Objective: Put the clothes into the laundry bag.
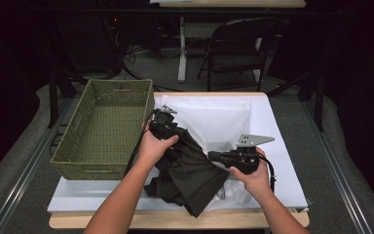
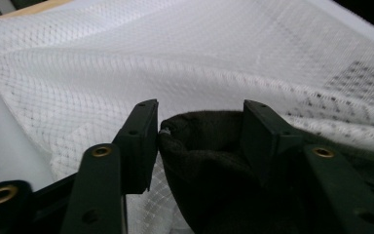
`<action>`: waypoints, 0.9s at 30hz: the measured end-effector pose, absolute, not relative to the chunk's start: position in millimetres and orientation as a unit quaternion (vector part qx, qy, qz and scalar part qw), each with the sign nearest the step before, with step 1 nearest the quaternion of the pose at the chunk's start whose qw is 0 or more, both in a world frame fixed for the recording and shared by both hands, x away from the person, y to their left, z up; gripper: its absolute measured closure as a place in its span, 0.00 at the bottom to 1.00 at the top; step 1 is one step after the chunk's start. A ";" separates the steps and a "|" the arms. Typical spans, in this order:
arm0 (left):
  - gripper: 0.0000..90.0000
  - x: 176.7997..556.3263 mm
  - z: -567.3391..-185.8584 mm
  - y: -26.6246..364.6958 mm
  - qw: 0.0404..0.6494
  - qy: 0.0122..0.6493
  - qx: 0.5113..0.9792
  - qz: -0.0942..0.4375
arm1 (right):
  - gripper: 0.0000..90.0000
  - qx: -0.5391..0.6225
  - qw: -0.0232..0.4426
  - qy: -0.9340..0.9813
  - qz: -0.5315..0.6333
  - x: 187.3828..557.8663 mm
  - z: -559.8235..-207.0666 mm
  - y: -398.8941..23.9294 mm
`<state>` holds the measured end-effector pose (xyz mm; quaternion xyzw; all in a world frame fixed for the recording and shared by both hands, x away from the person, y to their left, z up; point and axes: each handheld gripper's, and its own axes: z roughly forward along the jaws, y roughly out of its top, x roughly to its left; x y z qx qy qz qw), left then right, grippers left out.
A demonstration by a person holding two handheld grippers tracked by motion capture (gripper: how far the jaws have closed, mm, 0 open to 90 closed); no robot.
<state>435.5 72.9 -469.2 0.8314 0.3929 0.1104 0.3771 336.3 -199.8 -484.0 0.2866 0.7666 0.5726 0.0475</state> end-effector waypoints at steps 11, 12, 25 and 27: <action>0.92 414.7 -465.3 74.4 0.378 0.365 0.844 0.105 | 1.00 0.295 0.051 0.761 0.576 340.0 -484.8 -201.0; 0.92 410.6 -463.9 74.3 0.381 0.360 0.845 0.103 | 1.00 0.296 0.052 0.760 0.576 341.0 -485.1 -201.3; 0.93 368.9 -462.5 53.0 0.402 0.292 0.864 0.081 | 1.00 0.301 0.068 0.750 0.586 353.1 -476.2 -191.4; 0.93 368.0 -465.1 50.5 0.401 0.286 0.867 0.074 | 1.00 0.299 0.067 0.748 0.588 354.5 -473.9 -190.2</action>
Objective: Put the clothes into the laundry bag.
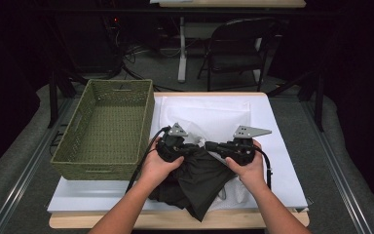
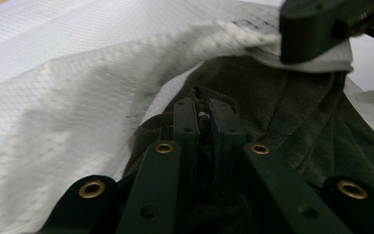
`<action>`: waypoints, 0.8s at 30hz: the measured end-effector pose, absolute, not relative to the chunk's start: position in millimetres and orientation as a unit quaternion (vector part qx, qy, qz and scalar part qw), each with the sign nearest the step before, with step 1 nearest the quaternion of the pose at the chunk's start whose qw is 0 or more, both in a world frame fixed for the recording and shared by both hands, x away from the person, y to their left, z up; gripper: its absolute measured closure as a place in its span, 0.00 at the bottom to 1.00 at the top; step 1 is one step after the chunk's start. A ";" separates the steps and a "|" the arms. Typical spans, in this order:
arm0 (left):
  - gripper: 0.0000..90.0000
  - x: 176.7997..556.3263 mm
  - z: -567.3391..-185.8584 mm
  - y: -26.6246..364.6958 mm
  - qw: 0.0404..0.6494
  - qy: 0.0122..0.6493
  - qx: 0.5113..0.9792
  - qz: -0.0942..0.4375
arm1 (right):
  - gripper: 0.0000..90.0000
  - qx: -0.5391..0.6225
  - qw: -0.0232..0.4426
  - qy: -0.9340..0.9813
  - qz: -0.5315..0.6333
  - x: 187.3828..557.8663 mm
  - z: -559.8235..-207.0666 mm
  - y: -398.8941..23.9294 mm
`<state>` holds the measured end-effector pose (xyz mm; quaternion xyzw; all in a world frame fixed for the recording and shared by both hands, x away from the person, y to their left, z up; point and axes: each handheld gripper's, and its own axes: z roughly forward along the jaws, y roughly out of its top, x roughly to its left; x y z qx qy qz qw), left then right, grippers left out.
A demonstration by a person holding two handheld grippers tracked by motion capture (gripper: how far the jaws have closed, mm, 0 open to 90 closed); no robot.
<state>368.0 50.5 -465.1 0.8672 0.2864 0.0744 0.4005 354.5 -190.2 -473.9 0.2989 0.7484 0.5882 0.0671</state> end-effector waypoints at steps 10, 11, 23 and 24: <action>0.92 369.8 -471.1 39.4 0.412 0.297 0.858 0.078 | 1.00 0.272 0.060 0.748 0.603 349.0 -464.4 -178.1; 0.92 370.4 -471.9 38.9 0.410 0.301 0.856 0.089 | 1.00 0.270 0.057 0.746 0.607 347.5 -463.5 -177.4; 0.80 370.6 -465.8 59.0 0.407 0.352 0.834 0.120 | 1.00 0.275 0.049 0.755 0.593 336.6 -473.8 -186.5; 0.79 369.3 -465.3 62.0 0.410 0.353 0.833 0.116 | 1.00 0.277 0.047 0.756 0.591 336.4 -475.8 -187.3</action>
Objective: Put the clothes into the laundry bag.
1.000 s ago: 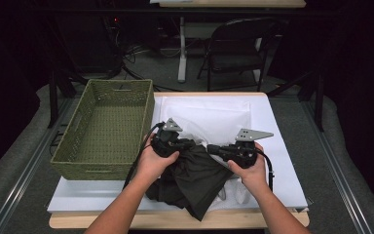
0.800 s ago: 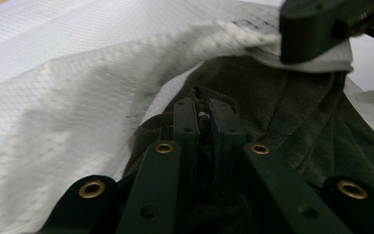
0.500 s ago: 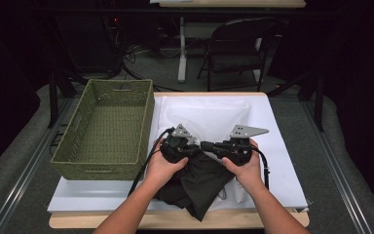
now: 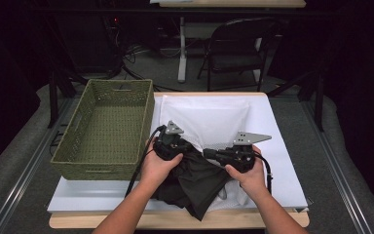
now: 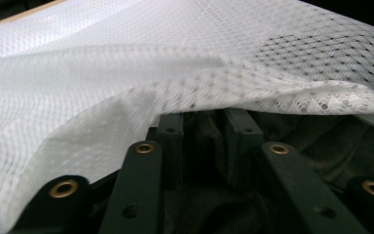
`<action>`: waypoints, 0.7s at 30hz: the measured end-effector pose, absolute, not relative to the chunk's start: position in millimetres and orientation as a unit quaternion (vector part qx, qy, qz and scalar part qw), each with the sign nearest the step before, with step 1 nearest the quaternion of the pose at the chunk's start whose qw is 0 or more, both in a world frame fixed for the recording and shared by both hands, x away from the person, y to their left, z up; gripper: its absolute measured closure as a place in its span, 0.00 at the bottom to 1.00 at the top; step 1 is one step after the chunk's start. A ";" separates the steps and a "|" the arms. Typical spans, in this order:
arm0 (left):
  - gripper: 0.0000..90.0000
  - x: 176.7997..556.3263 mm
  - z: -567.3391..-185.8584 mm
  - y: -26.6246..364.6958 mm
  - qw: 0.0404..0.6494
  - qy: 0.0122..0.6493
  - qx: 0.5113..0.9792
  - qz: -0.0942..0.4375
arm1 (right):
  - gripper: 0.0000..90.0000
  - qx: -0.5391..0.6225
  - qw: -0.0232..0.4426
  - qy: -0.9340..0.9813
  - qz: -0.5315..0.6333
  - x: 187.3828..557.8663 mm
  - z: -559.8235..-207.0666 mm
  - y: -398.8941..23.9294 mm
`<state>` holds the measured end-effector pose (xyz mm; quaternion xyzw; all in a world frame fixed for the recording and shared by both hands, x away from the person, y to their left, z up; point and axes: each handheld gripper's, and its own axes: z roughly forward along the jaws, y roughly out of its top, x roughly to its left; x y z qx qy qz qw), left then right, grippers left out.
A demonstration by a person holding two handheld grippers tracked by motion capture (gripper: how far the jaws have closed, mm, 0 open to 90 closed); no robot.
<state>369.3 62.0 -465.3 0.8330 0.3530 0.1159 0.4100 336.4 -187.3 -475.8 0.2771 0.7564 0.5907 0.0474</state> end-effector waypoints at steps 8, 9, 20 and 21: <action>0.66 350.7 -454.3 76.2 0.422 0.338 0.834 0.108 | 1.00 0.278 0.046 0.764 0.580 338.8 -481.0 -184.5; 0.64 347.7 -452.2 77.7 0.423 0.333 0.836 0.107 | 1.00 0.279 0.045 0.764 0.580 338.7 -481.0 -184.6; 0.67 350.9 -455.2 79.9 0.421 0.325 0.840 0.111 | 1.00 0.272 0.045 0.757 0.592 336.7 -474.0 -183.2; 0.70 353.5 -456.5 78.9 0.418 0.325 0.840 0.115 | 1.00 0.272 0.046 0.758 0.591 336.2 -473.6 -182.5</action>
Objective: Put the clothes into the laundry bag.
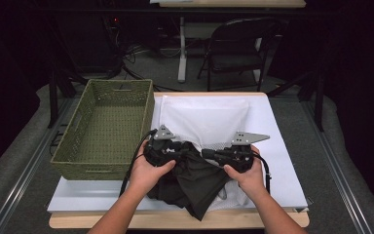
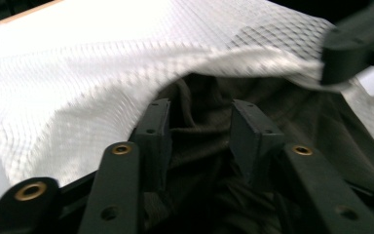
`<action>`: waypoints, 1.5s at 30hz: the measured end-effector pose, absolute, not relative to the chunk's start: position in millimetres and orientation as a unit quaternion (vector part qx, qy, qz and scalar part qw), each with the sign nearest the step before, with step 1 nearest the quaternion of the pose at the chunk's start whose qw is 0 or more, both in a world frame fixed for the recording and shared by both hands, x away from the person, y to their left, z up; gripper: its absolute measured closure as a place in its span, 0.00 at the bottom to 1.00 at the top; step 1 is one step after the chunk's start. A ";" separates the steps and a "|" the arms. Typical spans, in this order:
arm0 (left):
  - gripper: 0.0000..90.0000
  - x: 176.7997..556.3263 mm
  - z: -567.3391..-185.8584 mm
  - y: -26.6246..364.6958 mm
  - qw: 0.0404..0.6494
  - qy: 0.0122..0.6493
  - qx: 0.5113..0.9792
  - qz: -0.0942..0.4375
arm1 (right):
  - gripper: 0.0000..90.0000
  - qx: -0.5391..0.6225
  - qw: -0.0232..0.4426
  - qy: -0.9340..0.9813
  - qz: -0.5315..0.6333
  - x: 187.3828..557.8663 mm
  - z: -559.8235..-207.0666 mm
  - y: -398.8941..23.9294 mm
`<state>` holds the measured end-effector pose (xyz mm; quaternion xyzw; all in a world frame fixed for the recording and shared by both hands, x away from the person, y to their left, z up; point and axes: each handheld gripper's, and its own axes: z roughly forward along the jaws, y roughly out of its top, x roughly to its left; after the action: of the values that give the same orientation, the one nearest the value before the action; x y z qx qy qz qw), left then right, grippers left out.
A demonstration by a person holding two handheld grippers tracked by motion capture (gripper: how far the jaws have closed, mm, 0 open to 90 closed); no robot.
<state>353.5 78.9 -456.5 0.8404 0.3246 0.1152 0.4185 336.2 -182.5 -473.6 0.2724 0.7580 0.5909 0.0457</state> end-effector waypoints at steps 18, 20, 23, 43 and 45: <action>0.97 357.8 -482.5 55.1 0.408 0.311 0.856 0.068 | 1.00 0.255 0.042 0.755 0.603 338.5 -463.7 -168.4; 0.97 356.0 -482.9 54.1 0.407 0.308 0.858 0.059 | 1.00 0.254 0.036 0.753 0.606 339.0 -463.7 -166.6; 0.97 353.4 -483.4 50.8 0.406 0.308 0.858 0.064 | 1.00 0.250 0.031 0.753 0.608 338.8 -462.7 -162.9; 0.60 328.4 -456.9 73.1 0.427 0.309 0.846 0.077 | 1.00 0.270 0.043 0.758 0.592 338.9 -474.2 -179.1; 0.56 321.9 -455.6 70.8 0.433 0.307 0.843 0.088 | 1.00 0.270 0.045 0.759 0.591 338.9 -474.3 -178.6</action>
<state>321.9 70.8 -455.6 0.8428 0.3072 0.0880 0.4330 338.9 -178.6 -474.3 0.2697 0.7591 0.5907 0.0454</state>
